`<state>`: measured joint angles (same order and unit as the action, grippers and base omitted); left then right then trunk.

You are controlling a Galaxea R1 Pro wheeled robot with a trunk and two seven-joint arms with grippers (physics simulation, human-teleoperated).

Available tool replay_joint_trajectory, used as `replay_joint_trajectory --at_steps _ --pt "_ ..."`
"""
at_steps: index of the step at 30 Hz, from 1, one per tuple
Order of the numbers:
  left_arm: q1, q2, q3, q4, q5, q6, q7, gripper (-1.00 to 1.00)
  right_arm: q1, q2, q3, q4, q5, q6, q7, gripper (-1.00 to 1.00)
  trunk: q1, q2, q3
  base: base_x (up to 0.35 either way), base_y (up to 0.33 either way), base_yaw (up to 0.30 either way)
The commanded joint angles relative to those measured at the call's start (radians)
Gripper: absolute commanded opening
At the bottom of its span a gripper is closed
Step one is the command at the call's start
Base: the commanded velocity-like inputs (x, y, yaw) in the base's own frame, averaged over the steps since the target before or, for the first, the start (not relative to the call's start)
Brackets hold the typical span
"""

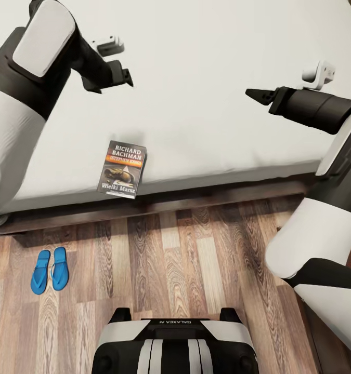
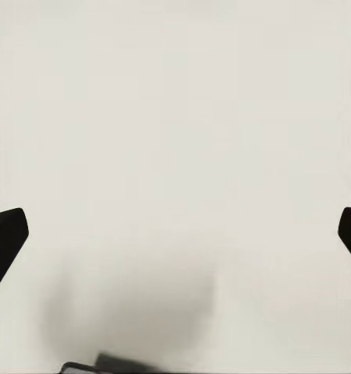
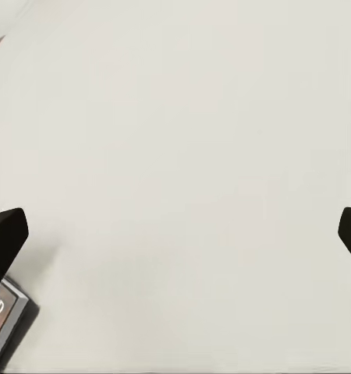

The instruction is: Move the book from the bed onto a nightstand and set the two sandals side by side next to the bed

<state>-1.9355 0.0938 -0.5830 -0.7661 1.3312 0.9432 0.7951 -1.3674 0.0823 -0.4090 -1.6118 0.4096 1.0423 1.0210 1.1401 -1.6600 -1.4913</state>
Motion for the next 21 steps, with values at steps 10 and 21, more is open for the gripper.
replay_joint_trajectory --at_steps 10,21 --pt "0.119 0.233 0.097 -0.344 0.304 0.035 0.094 1.0 0.1 0.004 -0.013 -0.002 0.006 0.005 0.042 1.0 0.0 0.0 0.015 0.0 0.0 0.0" --pt "0.211 0.37 0.1 -0.538 0.402 0.035 0.132 1.0 0.104 0.04 -0.014 -0.002 0.004 0.005 0.049 1.0 0.0 0.0 0.032 0.0 0.0 0.0"
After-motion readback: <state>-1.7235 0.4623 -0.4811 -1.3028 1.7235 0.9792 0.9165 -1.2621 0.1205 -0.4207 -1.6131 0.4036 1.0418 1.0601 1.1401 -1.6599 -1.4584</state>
